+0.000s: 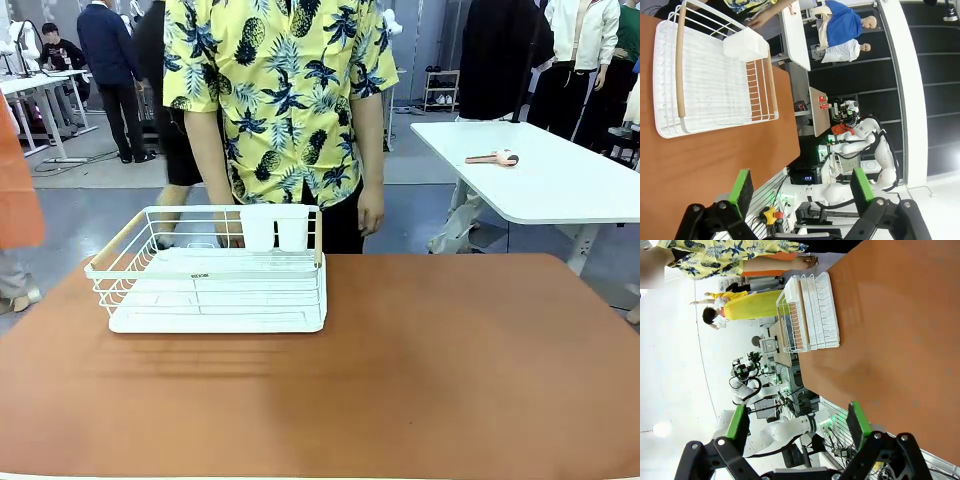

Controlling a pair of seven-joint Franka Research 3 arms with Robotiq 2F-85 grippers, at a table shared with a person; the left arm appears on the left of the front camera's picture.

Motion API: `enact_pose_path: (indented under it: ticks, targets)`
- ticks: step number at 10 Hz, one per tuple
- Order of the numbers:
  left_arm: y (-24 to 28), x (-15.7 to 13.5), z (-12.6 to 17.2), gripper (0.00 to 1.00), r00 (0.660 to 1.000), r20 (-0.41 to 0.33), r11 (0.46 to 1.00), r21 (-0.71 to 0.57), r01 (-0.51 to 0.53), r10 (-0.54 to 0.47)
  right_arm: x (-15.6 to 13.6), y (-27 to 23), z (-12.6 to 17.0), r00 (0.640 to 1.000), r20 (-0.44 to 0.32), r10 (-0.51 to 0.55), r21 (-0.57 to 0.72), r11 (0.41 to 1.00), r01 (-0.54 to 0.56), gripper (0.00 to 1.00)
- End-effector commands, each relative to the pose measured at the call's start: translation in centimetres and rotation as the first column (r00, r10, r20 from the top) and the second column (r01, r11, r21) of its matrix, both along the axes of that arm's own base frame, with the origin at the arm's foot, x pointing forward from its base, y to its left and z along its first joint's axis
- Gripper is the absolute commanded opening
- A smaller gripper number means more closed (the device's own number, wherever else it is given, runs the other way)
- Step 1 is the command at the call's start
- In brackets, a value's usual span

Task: Clean the table.
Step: Pick up the Lint Roller when the human hands it over.

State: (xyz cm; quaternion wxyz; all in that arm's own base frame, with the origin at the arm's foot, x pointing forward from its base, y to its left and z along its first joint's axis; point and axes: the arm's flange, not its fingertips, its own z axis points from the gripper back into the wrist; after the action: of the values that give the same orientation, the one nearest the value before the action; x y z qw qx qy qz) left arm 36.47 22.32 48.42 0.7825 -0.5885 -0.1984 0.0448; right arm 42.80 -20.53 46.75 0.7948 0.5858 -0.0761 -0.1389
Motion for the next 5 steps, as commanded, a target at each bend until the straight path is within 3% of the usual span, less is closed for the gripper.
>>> enact_pose_path:
  ticks: [1,5]
  targets:
    - [0.09,-0.21,0.29,1.0,1.0,0.01,1.0,-0.005,0.0,0.0,-0.14,0.14,0.15,1.0,-0.001,0.0,0.004,1.0,0.0,1.0]
    - [0.09,-0.21,0.29,1.0,1.0,0.01,1.0,-0.005,0.0,0.0,-0.14,0.14,0.15,1.0,-0.001,0.0,0.004,1.0,0.0,1.0]
